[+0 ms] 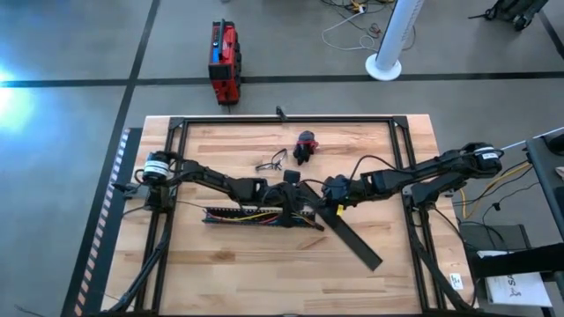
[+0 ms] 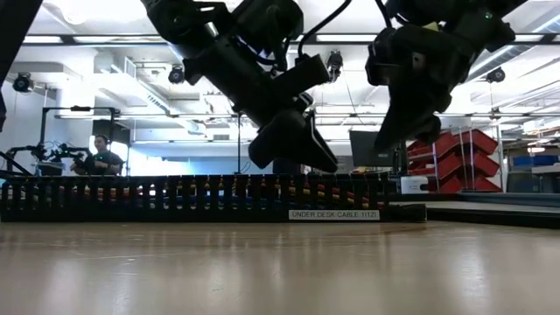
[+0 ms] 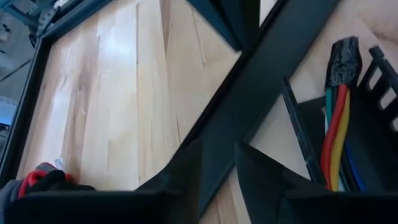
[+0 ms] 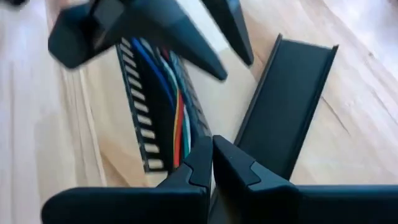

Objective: Ziptie cables
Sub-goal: Close the black cable duct lid

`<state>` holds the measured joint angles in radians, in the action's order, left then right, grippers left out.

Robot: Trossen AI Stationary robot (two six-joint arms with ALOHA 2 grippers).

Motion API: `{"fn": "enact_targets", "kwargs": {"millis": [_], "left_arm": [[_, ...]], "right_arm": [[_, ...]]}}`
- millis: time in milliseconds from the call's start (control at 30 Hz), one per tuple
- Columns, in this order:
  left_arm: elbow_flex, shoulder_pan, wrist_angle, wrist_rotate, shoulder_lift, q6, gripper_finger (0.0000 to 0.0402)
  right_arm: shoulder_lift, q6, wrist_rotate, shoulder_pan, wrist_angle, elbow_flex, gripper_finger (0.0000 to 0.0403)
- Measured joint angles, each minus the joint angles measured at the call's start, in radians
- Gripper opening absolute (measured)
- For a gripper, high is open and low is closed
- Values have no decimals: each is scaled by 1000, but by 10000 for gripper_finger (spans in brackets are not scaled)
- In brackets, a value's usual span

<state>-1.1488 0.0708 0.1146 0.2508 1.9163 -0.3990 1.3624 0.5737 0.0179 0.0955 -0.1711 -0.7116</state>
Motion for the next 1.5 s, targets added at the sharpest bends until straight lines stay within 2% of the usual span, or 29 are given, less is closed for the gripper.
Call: {"fn": "enact_targets", "kwargs": {"millis": [233,433,667,800,933,1233,1333,1500], "left_arm": [[0,0,-101,1,-27,47,61],[6,5,-217,0,-63,128,62],[15,24,-306,0,-73,209,61],[22,38,-302,0,-74,225,61],[26,48,-305,0,-79,234,60],[64,57,-300,0,-117,275,59],[96,58,-298,0,-136,306,59],[167,66,-230,0,-175,355,59]], "right_arm": [[27,-1,63,60,-64,3,8],[104,46,183,92,-65,3,65],[229,75,201,93,-83,2,109],[285,91,217,92,-64,-3,107],[289,98,222,93,-63,-3,86],[147,9,235,92,-156,6,49],[97,4,246,93,-192,6,49],[69,4,240,130,-135,5,65]]}}
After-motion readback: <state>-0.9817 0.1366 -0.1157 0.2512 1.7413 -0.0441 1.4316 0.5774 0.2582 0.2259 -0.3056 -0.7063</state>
